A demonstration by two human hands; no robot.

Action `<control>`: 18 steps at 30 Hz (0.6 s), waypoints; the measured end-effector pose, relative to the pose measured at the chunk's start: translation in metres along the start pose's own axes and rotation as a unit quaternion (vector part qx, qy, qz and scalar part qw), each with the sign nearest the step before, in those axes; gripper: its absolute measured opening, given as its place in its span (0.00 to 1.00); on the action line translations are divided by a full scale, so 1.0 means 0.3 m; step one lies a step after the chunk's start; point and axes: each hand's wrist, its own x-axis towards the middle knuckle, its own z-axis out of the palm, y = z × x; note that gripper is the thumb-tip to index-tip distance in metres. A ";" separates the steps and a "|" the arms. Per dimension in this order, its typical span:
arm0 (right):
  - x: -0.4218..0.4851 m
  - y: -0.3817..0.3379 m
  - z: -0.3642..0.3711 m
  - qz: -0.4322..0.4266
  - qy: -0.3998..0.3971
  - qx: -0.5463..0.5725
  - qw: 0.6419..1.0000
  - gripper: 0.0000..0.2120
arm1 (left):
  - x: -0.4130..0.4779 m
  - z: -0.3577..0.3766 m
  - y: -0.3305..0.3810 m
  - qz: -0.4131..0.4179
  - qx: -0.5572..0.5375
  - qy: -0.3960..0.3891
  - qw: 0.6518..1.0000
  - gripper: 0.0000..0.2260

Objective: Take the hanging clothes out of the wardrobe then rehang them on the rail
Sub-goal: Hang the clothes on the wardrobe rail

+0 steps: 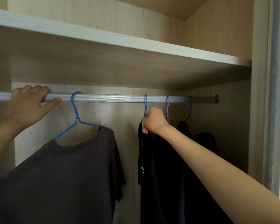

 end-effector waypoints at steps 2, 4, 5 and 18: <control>-0.008 -0.023 0.017 -0.008 -0.009 -0.002 1.000 0.11 | -0.001 -0.003 0.003 -0.001 0.004 0.002 1.000 0.25; -0.022 -0.052 0.019 -0.017 -0.016 -0.041 0.999 0.09 | 0.001 0.001 -0.003 -0.004 0.014 -0.007 1.000 0.25; -0.033 -0.075 0.017 -0.024 0.004 -0.096 0.995 0.07 | 0.001 0.004 -0.006 -0.008 0.021 -0.014 1.000 0.24; -0.072 -0.521 0.406 0.021 -0.171 0.294 0.940 0.10 | 0.003 -0.023 -0.001 -0.042 0.022 -0.080 0.996 0.22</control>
